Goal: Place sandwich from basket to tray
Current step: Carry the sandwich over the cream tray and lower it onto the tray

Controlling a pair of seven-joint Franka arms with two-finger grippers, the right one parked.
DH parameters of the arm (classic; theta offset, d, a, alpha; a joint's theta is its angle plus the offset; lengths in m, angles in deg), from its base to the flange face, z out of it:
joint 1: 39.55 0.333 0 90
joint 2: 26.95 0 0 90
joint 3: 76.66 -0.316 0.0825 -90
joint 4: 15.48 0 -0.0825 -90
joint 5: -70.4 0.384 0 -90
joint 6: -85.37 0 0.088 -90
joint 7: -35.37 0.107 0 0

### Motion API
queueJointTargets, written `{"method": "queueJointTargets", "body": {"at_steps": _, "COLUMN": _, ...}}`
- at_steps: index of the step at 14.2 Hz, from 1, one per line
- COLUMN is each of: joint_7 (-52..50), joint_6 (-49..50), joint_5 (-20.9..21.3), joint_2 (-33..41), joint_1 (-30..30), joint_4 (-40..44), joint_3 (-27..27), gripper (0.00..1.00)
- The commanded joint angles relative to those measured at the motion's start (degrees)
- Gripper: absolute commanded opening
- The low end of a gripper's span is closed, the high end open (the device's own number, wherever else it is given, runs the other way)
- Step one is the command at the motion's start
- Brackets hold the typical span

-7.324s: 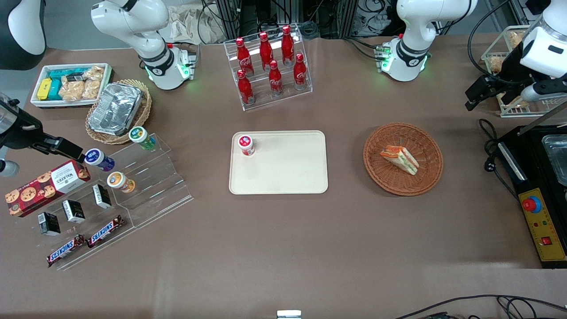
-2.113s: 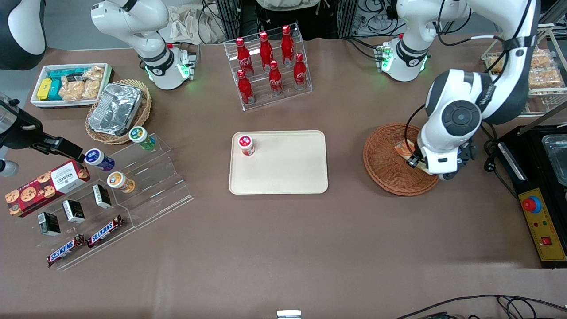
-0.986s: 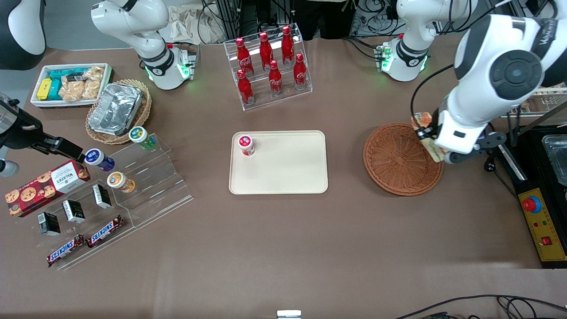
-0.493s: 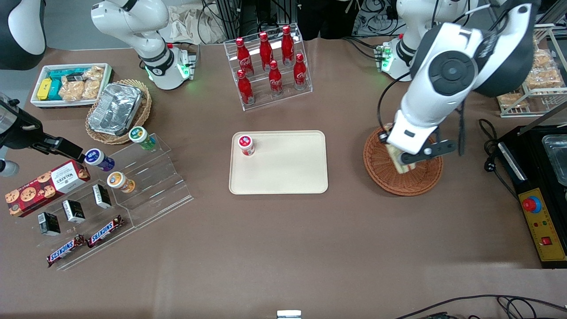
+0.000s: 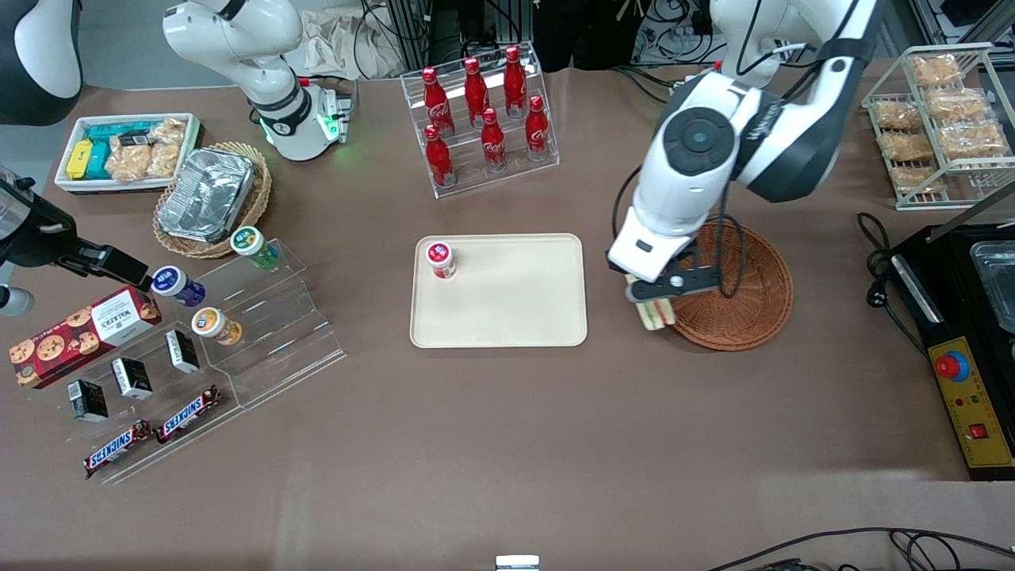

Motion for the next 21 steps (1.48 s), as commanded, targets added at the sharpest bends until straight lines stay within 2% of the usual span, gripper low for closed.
{"method": "queueJointTargets", "body": {"at_steps": 1, "joint_7": -1.11, "joint_6": -6.20, "joint_5": -0.48, "joint_2": -0.74, "joint_1": -3.78, "joint_4": -3.35, "joint_3": -0.24, "gripper": 0.00}}
{"method": "queueJointTargets", "body": {"at_steps": 3, "joint_7": -2.51, "joint_6": -10.60, "joint_5": -0.93, "joint_2": -1.96, "joint_1": -5.98, "joint_4": -5.90, "joint_3": -0.24, "gripper": 0.00}}
{"method": "queueJointTargets", "body": {"at_steps": 9, "joint_7": -1.63, "joint_6": -14.57, "joint_5": -0.31, "joint_2": -8.02, "joint_1": -10.20, "joint_4": -6.53, "joint_3": -0.24, "gripper": 0.00}}
{"method": "queueJointTargets", "body": {"at_steps": 17, "joint_7": -1.46, "joint_6": -24.32, "joint_5": 0.22, "joint_2": -13.83, "joint_1": -11.18, "joint_4": -9.16, "joint_3": -0.42, "gripper": 0.00}}
{"method": "queueJointTargets", "body": {"at_steps": 18, "joint_7": -1.46, "joint_6": -24.42, "joint_5": 0.30, "joint_2": -14.01, "joint_1": -11.18, "joint_4": -9.43, "joint_3": -0.51, "gripper": 0.03}}
{"method": "queueJointTargets", "body": {"at_steps": 19, "joint_7": -1.46, "joint_6": -24.33, "joint_5": 1.26, "joint_2": -13.93, "joint_1": -11.18, "joint_4": -9.52, "joint_3": -0.51, "gripper": 0.20}}
{"method": "queueJointTargets", "body": {"at_steps": 20, "joint_7": -1.37, "joint_6": -24.16, "joint_5": 2.40, "joint_2": -13.75, "joint_1": -11.09, "joint_4": -10.04, "joint_3": -0.59, "gripper": 0.54}}
{"method": "queueJointTargets", "body": {"at_steps": 21, "joint_7": -1.20, "joint_6": -24.16, "joint_5": 4.85, "joint_2": -13.66, "joint_1": -10.83, "joint_4": -10.83, "joint_3": -0.59, "gripper": 0.81}}
